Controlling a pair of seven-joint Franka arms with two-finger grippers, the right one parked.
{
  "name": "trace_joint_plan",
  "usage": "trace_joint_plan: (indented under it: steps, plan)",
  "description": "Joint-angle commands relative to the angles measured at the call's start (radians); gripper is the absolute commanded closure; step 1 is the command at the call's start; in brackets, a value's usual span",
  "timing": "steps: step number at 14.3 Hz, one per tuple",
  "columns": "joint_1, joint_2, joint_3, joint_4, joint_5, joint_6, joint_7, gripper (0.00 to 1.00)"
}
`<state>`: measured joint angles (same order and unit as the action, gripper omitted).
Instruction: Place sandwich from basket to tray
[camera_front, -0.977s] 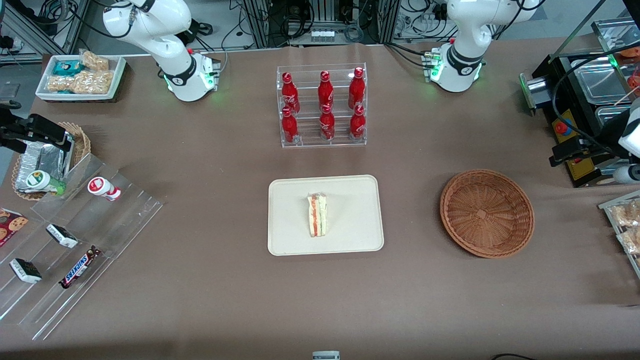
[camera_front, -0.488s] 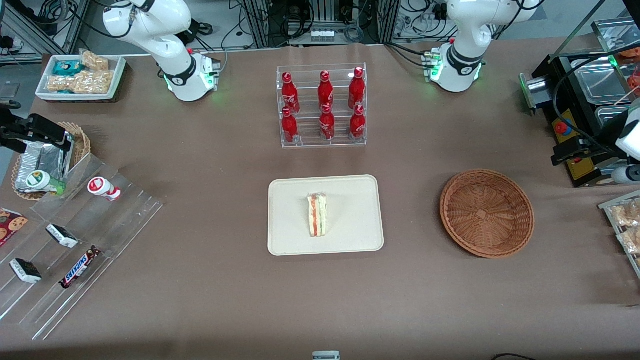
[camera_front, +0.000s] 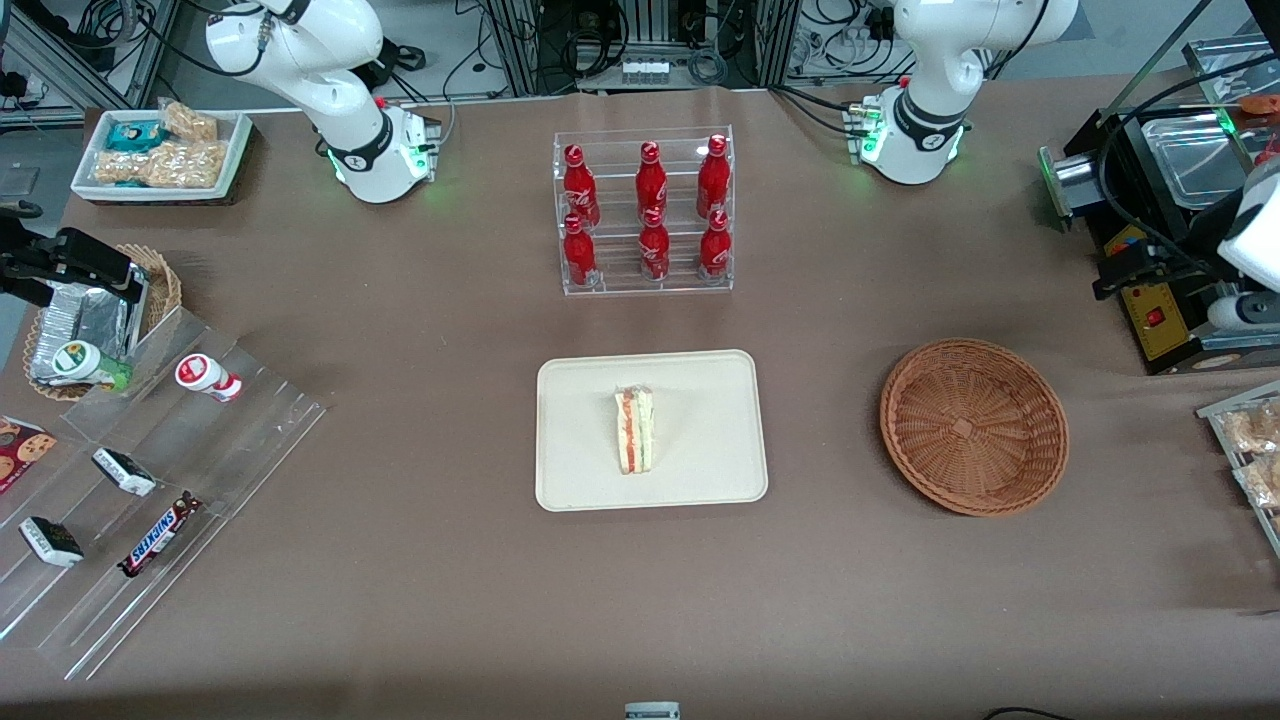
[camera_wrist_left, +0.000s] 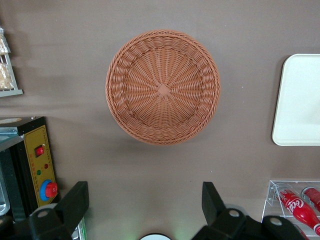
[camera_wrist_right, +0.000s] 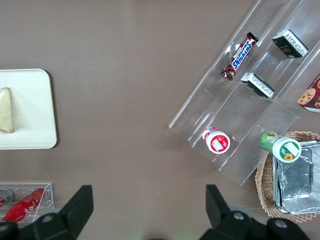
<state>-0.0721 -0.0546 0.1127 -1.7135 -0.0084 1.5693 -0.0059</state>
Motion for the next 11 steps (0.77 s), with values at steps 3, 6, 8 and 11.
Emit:
trace_joint_plan:
  steps: [3, 6, 8, 11]
  plan:
    - [-0.002, -0.038, -0.007, -0.052, 0.015, 0.041, -0.006, 0.0]
    - [-0.005, -0.001, -0.008, 0.012, 0.013, 0.025, -0.008, 0.0]
    - [-0.003, 0.001, -0.007, 0.047, 0.013, -0.018, -0.002, 0.0]
    - [0.001, 0.001, -0.005, 0.049, 0.015, -0.026, -0.005, 0.0]
